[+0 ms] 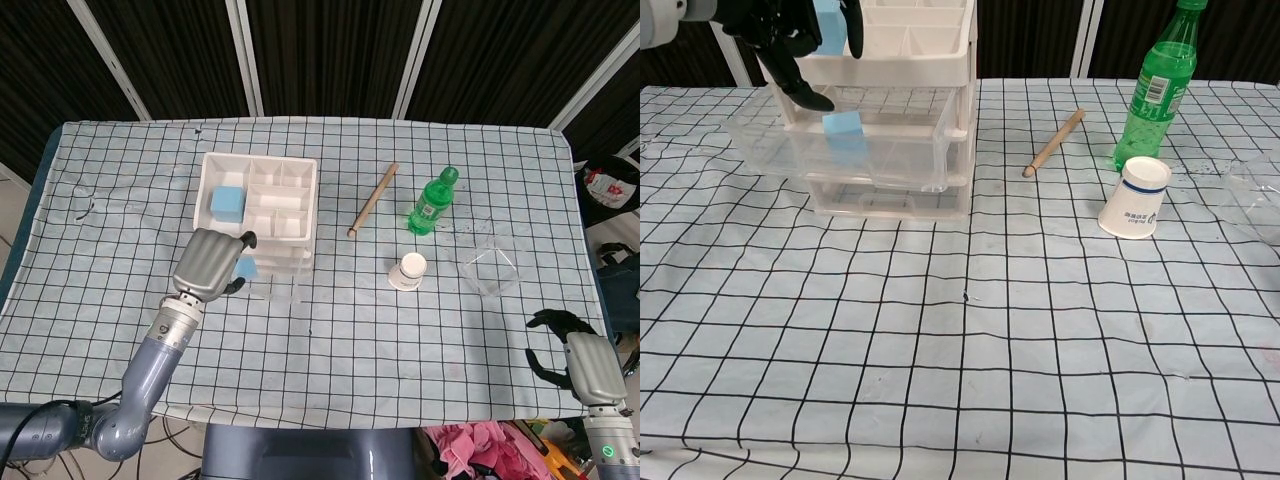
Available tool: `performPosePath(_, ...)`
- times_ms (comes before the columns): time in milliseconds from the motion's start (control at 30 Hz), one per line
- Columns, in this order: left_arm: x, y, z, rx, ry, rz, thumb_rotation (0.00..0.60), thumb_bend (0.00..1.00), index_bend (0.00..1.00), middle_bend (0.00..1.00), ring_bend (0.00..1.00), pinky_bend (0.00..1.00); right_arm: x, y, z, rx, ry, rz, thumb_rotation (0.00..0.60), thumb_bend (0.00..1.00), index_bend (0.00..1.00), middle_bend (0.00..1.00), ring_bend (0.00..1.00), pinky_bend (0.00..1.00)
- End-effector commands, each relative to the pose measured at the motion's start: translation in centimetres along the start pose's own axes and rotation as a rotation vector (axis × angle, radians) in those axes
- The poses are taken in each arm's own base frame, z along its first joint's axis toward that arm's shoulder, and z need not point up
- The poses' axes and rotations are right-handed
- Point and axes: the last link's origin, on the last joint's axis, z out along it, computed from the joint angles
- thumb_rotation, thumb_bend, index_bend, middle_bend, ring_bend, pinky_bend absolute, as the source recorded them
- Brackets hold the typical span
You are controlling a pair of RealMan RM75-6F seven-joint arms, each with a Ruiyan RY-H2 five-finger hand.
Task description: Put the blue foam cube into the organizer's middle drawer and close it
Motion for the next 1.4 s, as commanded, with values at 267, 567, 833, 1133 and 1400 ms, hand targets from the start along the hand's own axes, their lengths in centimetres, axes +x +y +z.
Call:
performPosePath(267,0.6,-0.4,-4.1,-0.073,-0.021,-0.009,0.600,0.28,0.57,0.92,0.90,0.87,-0.1,0.0,0.0,0.000,-0.002,-0.003,0.600,0.32,0.39,0.28,0.20,0.26)
performPosePath(567,-1.6,-0.9,-6.7,-0.113,-0.121,0.032,0.600,0.28,0.58,0.91,0.90,0.87,-0.1,-0.1,-0.1,-0.002,-0.003,-0.001,0.600,0.32,0.39,0.28,0.20,0.26)
performPosePath(833,-5.0,-1.1,-6.6,-0.107,-0.187,0.037,0.600,0.29,0.59,0.92,0.90,0.87,-0.1,0.0,-0.1,-0.005,-0.003,0.001,0.600,0.32,0.40,0.28,0.20,0.26)
performPosePath(1133,-9.4,0.1,-5.9,-0.097,-0.269,0.043,0.600,0.29,0.60,0.91,0.89,0.87,0.0,0.0,0.0,-0.010,-0.004,0.003,0.600,0.32,0.40,0.28,0.20,0.26)
performPosePath(1400,-10.9,1.3,-5.4,-0.100,-0.276,0.060,0.600,0.29,0.59,0.90,0.89,0.87,0.0,0.0,0.0,-0.010,-0.005,0.005,0.600,0.32,0.40,0.28,0.20,0.26)
